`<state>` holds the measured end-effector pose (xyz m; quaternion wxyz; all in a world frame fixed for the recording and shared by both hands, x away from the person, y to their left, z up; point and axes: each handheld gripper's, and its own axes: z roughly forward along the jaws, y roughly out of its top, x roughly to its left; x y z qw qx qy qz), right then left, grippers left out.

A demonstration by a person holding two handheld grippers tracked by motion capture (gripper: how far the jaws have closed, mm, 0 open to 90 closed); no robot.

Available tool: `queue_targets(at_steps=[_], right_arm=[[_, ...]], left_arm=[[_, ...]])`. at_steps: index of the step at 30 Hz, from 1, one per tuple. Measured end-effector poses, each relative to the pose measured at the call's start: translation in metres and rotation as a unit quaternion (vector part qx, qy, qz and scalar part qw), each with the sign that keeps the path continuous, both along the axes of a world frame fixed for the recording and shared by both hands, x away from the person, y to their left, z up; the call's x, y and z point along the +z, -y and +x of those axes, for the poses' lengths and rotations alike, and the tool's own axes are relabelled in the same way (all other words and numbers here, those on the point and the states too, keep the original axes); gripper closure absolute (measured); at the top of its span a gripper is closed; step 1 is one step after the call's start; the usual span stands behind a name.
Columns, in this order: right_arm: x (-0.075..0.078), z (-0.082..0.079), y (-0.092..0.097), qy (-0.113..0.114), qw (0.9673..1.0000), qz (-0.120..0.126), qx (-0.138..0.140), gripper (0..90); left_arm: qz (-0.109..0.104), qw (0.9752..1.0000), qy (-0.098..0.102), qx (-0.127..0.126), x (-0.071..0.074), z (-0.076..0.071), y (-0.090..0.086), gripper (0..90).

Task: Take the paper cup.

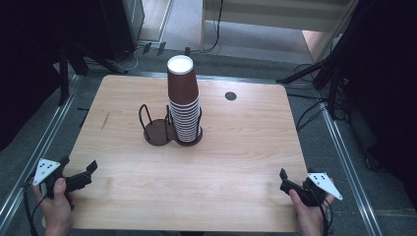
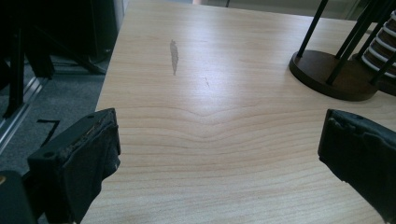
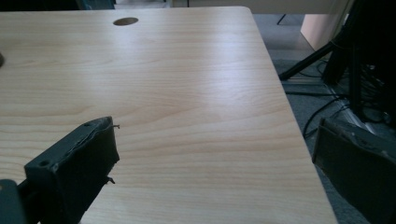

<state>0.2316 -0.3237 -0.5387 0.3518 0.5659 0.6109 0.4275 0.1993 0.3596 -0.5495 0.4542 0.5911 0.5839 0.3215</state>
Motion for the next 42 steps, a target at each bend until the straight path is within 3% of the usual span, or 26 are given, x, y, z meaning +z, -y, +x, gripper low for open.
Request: queue_targets(at_steps=[8,12,15,22,31,42], right_arm=[[0.016,0.008,-0.027,0.012,0.9994,0.006,0.032,0.0],[0.028,0.017,-0.043,0.007,0.9987,0.019,0.046,0.0],[0.037,0.023,-0.059,0.003,0.9982,0.009,0.058,0.0],[0.059,0.033,-0.096,0.015,0.9931,0.008,0.116,0.0],[0.071,0.045,-0.133,0.024,0.9892,0.012,0.144,0.0],[0.082,0.052,-0.155,0.031,0.9864,0.007,0.161,0.0]], left_arm=[[0.006,1.0000,-0.006,0.001,-0.001,0.002,0.001,0.0],[0.010,0.9999,-0.005,-0.003,-0.001,0.002,0.002,0.0],[0.012,0.9999,-0.007,-0.004,-0.002,0.003,0.003,0.0],[0.010,0.9999,-0.008,-0.004,-0.002,0.003,0.003,0.0],[0.011,0.9999,-0.009,-0.003,-0.002,0.003,0.004,0.0],[0.015,0.9998,-0.011,-0.005,-0.002,0.003,0.004,0.0]])
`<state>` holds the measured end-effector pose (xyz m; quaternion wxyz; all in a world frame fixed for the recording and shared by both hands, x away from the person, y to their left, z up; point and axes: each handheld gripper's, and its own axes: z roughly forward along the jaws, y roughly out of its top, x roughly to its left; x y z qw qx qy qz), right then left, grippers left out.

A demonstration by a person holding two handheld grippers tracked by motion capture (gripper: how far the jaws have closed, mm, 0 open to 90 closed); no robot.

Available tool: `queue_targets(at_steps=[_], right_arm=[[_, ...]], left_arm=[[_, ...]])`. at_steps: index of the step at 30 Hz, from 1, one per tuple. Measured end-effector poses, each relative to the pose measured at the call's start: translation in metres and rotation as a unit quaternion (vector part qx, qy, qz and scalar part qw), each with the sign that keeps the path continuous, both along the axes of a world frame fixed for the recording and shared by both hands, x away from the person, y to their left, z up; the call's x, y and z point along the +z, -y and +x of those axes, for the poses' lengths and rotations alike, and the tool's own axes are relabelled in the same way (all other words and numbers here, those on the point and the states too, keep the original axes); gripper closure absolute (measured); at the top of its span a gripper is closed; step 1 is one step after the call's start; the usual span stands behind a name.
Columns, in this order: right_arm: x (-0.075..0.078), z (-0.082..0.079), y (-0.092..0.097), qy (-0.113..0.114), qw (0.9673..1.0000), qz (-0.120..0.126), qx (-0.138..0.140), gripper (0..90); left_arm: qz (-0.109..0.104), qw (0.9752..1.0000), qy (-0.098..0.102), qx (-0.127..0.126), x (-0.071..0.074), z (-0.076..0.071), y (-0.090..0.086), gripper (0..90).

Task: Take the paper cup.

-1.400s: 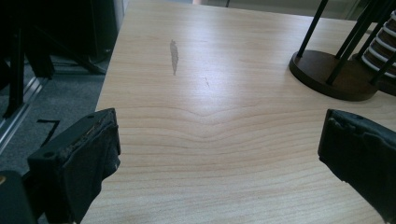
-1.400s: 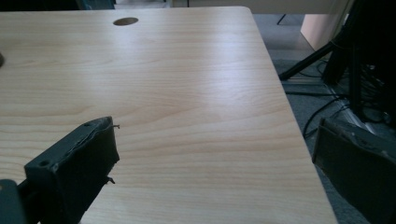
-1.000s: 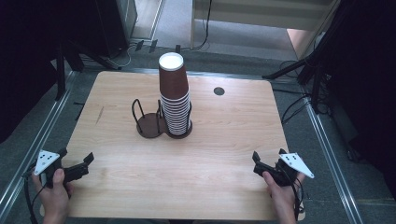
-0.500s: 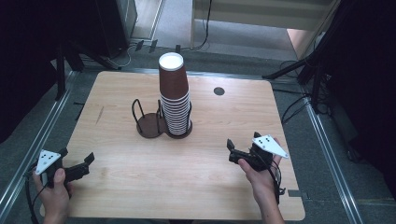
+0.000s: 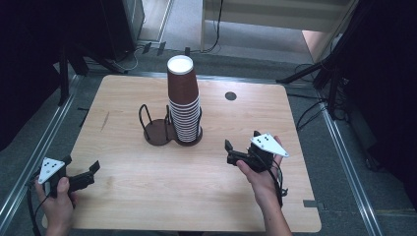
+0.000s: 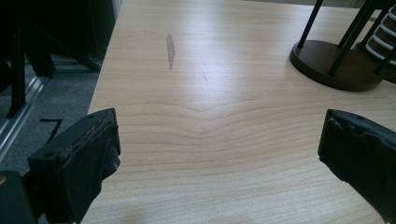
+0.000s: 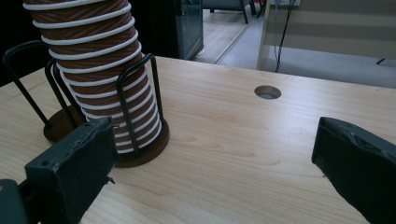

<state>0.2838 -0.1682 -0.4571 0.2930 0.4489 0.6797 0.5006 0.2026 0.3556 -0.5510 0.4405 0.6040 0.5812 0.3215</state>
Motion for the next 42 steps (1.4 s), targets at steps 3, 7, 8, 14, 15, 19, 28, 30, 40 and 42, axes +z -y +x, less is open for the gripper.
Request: queue_targets(at_steps=[3,7,8,14,15,19,28,30,40,42], right_arm=[[0.004,0.001,-0.003,0.003,1.0000,0.001,0.001,0.0],[0.010,0.002,-0.006,0.008,1.0000,0.002,0.004,0.0],[0.010,0.002,-0.007,0.009,0.9999,0.001,0.004,0.0],[0.018,0.007,-0.016,0.016,0.9998,0.005,0.011,0.0],[0.020,0.007,-0.018,0.016,0.9998,0.006,0.012,0.0],[0.026,0.011,-0.028,0.020,0.9995,0.009,0.023,0.0],[0.047,0.021,-0.053,0.029,0.9978,0.034,0.050,0.0],[0.051,0.022,-0.060,0.035,0.9973,0.034,0.055,0.0],[0.061,0.034,-0.089,0.031,0.9961,0.043,0.071,0.0],[0.061,0.036,-0.094,0.028,0.9959,0.047,0.073,0.0]], left_arm=[[0.000,1.0000,0.000,0.000,0.000,0.000,0.000,0.0],[0.000,1.0000,0.000,0.000,0.000,0.000,0.000,0.0],[0.000,1.0000,0.000,-0.001,0.000,0.000,0.000,0.0],[0.003,1.0000,0.000,0.001,0.000,0.000,0.000,0.0],[0.003,1.0000,0.000,0.001,0.000,0.000,0.000,0.0],[0.004,1.0000,0.001,0.001,0.000,0.000,0.001,0.0],[0.005,1.0000,0.000,-0.002,0.000,0.001,0.001,0.0],[0.007,1.0000,0.000,-0.002,0.000,0.001,0.001,0.0],[0.010,0.9999,-0.002,-0.006,0.000,0.000,0.002,0.0],[0.011,0.9999,-0.002,-0.006,0.000,0.000,0.003,0.0]])
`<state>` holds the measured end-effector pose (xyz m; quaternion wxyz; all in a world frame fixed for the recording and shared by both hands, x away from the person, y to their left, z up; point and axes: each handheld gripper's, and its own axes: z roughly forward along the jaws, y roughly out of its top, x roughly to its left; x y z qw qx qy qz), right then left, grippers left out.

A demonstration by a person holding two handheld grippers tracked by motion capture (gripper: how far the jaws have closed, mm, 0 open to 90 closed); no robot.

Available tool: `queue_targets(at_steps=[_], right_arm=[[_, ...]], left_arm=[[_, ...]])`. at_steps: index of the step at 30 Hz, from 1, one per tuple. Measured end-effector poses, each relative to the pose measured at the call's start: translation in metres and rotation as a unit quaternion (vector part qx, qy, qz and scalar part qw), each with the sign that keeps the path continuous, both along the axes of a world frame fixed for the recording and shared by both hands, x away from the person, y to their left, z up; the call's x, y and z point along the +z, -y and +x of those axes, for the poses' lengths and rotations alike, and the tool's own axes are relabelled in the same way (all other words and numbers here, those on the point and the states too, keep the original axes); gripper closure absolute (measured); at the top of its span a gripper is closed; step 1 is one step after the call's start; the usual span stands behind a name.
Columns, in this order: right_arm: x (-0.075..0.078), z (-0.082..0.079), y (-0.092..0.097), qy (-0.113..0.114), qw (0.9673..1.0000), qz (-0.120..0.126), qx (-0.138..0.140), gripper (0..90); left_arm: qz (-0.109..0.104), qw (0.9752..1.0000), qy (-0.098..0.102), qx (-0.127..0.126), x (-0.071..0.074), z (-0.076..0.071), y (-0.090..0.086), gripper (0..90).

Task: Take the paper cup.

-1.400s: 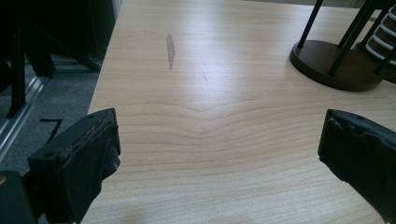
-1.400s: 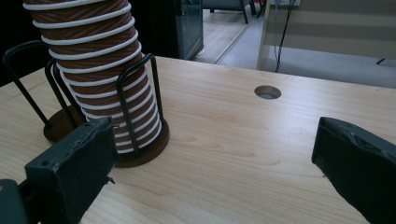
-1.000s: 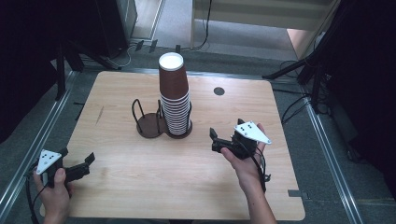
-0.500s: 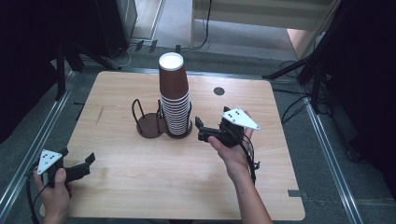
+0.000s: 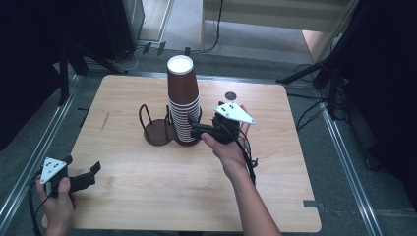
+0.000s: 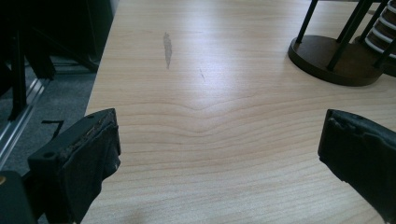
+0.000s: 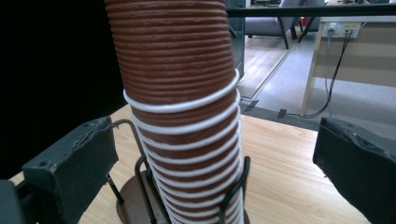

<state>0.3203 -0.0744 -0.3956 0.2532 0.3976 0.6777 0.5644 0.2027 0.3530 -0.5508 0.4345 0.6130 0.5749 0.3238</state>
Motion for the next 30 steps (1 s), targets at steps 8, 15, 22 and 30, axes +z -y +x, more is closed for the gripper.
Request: queue_targets(at_steps=[8,15,22,30], right_arm=[[0.004,0.010,-0.017,-0.003,0.9999,0.006,0.014,0.0],[0.008,0.017,-0.028,-0.003,0.9999,0.005,0.016,0.0],[0.011,0.023,-0.040,0.006,0.9999,-0.003,0.015,0.0],[0.014,0.032,-0.052,0.013,0.9997,-0.018,-0.007,0.0]], left_arm=[[0.004,1.0000,-0.002,-0.003,0.000,0.001,0.001,0.0],[0.003,1.0000,-0.001,-0.001,0.000,0.000,0.001,0.0],[0.002,1.0000,0.000,-0.003,0.000,0.000,0.000,0.0],[-0.001,1.0000,0.000,-0.005,0.000,0.000,0.000,0.0]])
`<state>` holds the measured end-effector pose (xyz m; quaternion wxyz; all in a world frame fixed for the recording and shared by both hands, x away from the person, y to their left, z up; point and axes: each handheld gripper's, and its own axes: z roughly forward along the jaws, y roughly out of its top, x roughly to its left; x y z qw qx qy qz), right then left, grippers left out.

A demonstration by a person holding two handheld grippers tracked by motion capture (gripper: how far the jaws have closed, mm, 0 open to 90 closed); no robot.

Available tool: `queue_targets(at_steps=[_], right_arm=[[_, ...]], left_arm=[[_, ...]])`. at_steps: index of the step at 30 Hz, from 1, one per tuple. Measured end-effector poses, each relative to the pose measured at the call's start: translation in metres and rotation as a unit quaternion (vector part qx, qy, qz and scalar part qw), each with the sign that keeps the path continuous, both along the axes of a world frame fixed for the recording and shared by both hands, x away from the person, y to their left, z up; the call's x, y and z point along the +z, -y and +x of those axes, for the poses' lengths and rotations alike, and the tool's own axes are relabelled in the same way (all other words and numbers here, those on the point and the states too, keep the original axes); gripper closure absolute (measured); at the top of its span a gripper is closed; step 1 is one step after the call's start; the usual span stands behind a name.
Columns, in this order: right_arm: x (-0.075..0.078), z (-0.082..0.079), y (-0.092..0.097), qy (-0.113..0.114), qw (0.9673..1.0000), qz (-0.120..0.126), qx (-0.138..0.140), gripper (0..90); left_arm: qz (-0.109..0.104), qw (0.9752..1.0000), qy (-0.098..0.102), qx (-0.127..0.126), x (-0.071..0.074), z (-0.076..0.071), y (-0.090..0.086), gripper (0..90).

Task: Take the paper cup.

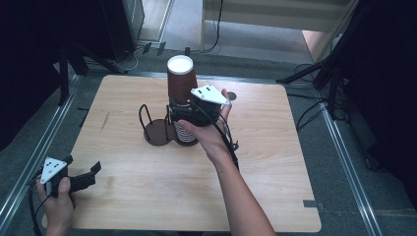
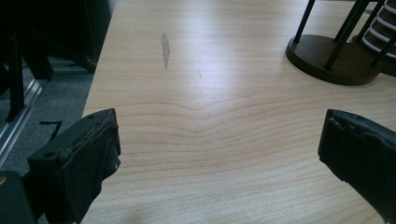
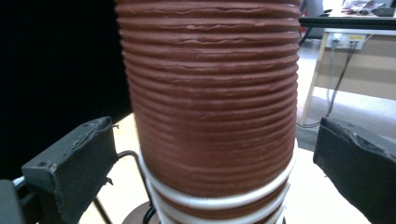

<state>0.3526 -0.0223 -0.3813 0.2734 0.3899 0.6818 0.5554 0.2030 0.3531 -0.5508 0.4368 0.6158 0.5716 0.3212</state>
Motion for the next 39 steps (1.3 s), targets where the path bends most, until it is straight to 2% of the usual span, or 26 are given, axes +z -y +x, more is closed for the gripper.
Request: queue_targets(at_steps=[15,24,28,32,39], right_arm=[[0.002,0.015,-0.014,-0.002,1.0000,-0.001,0.000,0.0],[0.002,0.023,-0.020,-0.004,0.9999,-0.003,-0.010,0.0],[0.000,0.023,-0.021,0.000,0.9998,-0.007,-0.018,0.0],[0.002,0.022,-0.022,0.013,0.9995,-0.006,-0.027,7.7],[0.006,0.021,-0.022,0.021,0.9994,-0.002,-0.028,9.5]], left_arm=[[-0.005,1.0000,0.000,-0.004,0.000,0.000,-0.001,0.0],[-0.009,0.9999,0.000,-0.008,0.000,0.000,-0.001,0.0],[-0.010,0.9999,0.000,-0.010,0.000,0.000,-0.001,0.0],[-0.012,0.9999,0.001,-0.010,0.000,0.000,-0.001,0.0],[-0.014,0.9998,0.001,-0.012,0.000,0.000,-0.001,0.0]])
